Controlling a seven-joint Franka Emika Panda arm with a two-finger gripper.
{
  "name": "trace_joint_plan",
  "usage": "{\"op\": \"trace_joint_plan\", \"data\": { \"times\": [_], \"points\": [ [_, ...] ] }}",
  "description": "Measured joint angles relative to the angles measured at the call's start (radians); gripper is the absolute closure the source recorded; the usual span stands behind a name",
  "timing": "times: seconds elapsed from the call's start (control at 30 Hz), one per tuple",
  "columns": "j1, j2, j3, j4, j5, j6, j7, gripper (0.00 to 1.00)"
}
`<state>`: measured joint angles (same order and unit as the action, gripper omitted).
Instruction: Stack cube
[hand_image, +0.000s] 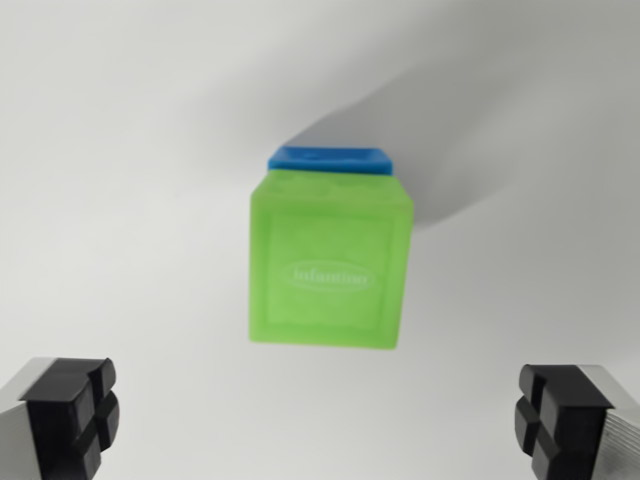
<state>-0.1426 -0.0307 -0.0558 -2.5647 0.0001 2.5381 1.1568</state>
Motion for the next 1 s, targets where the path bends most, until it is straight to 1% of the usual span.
{"op": "trace_joint_plan", "data": {
  "times": [0.23, 0.53, 1.0],
  "points": [
    [0.000, -0.061, 0.000, 0.015, -0.005, -0.076, 0.003, 0.00],
    [0.000, -0.143, 0.000, 0.052, -0.009, -0.194, 0.007, 0.00],
    [0.000, -0.226, 0.000, 0.120, -0.011, -0.346, 0.009, 0.00]
  ]
}}
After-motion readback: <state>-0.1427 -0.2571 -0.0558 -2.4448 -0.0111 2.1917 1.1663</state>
